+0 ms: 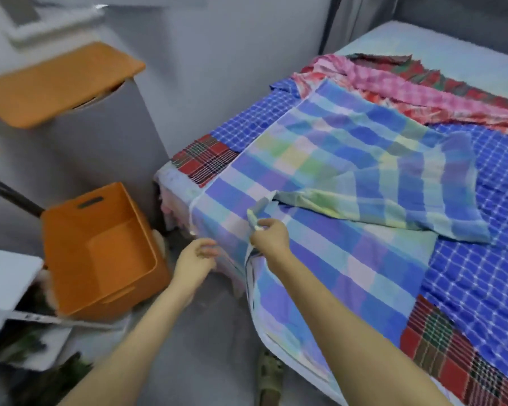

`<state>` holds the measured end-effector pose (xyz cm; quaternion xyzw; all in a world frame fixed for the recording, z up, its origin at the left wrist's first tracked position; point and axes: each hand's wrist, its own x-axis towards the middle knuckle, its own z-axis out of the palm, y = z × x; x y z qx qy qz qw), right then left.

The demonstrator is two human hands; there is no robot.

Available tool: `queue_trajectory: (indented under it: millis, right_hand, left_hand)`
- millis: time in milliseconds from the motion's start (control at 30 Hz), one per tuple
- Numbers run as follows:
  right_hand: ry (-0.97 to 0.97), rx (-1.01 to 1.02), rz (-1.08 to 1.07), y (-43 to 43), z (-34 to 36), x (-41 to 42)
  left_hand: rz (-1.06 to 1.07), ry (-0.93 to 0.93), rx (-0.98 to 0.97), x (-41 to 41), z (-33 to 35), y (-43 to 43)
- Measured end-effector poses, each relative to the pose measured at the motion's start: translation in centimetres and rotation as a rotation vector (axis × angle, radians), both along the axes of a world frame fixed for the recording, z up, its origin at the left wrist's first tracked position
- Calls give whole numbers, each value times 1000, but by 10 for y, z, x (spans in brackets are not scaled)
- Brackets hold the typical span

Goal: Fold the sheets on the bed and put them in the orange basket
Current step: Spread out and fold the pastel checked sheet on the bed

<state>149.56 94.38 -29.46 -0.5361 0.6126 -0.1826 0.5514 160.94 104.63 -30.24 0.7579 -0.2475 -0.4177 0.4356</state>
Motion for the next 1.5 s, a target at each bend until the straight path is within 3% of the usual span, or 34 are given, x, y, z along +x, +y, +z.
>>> queue_trajectory:
  millis: [133, 333, 533, 833, 1000, 1133, 1267, 1400, 1500]
  right_hand:
    - [-128, 30, 103, -25, -5, 32]
    - [-225, 91, 124, -63, -14, 87]
    - [-164, 149, 137, -91, -48, 128]
    - [-119, 204, 13, -120, -70, 149]
    - [-119, 212, -42, -111, -73, 161]
    - [-112, 211, -30, -93, -72, 171]
    - [11, 92, 42, -67, -66, 182]
    - [229, -76, 63, -33, -62, 187]
    - [314, -153, 53, -16, -46, 186]
  left_hand:
    - [215, -100, 105, 57, -47, -34]
    - [349, -163, 229, 118, -110, -89]
    - [253, -114, 306, 161, -176, -122]
    - [52, 151, 364, 204, -245, -159]
    - [-115, 189, 356, 221, -237, -150]
    - [-267, 115, 324, 231, -229, -139]
    - [-400, 143, 372, 239, -228, -110]
    - [-316, 188, 405, 243, -210, -86]
    - [-254, 68, 324, 246, -177, -82]
